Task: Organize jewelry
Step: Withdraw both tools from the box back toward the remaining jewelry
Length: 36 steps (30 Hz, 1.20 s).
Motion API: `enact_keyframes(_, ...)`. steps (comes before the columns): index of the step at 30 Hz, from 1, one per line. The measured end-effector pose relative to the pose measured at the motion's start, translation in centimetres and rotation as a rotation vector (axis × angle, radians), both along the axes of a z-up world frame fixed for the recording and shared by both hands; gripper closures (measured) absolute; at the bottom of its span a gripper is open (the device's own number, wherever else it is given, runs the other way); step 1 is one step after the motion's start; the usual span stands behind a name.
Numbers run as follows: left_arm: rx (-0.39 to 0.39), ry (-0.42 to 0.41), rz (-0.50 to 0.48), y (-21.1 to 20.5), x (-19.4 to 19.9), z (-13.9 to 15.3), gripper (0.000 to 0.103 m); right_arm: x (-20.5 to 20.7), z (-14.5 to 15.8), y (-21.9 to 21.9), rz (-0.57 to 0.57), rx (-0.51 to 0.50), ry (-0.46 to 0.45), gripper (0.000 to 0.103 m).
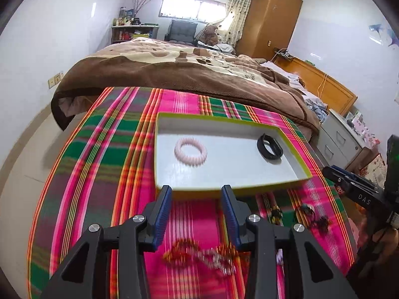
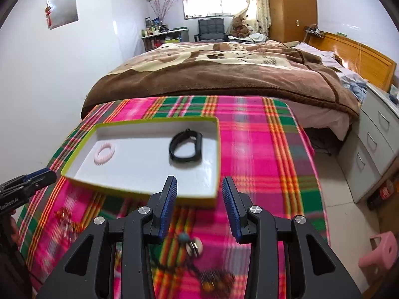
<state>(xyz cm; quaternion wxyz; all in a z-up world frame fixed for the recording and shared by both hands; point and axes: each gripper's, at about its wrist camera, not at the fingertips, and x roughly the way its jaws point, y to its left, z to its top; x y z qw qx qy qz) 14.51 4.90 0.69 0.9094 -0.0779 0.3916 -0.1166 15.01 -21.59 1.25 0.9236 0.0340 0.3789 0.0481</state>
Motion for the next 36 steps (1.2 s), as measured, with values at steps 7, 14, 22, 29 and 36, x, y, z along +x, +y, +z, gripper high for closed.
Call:
enact_keyframes(7, -0.031, -0.011, 0.012, 1.2, -3.9, -0.7, 0.063, -4.1, -1.1, -2.7, -0.033, 0.034, 0.003, 0.064)
enact_keyframes(14, -0.024, -0.025, 0.006, 1.8, -6.3, -0.9, 0.063, -6.5, -2.9, -3.1, 0.029, 0.036, 0.028, 0.064)
enact_keyframes(22, -0.022, -0.004, 0.026, 2.7, -7.6, -2.1, 0.063, -6.5, -4.5, -2.2, 0.101, 0.044, 0.062, 0.057)
enact_keyframes(29, -0.032, 0.010, 0.041, 3.6, -8.1, -2.5, 0.062, -5.7, -5.6, -1.3, 0.107, -0.004, 0.100, 0.057)
enact_keyframes(36, -0.058, 0.028, 0.037, 4.1, -8.2, -3.1, 0.062, -5.5, -5.9, -0.8, 0.080, -0.052, 0.126, 0.057)
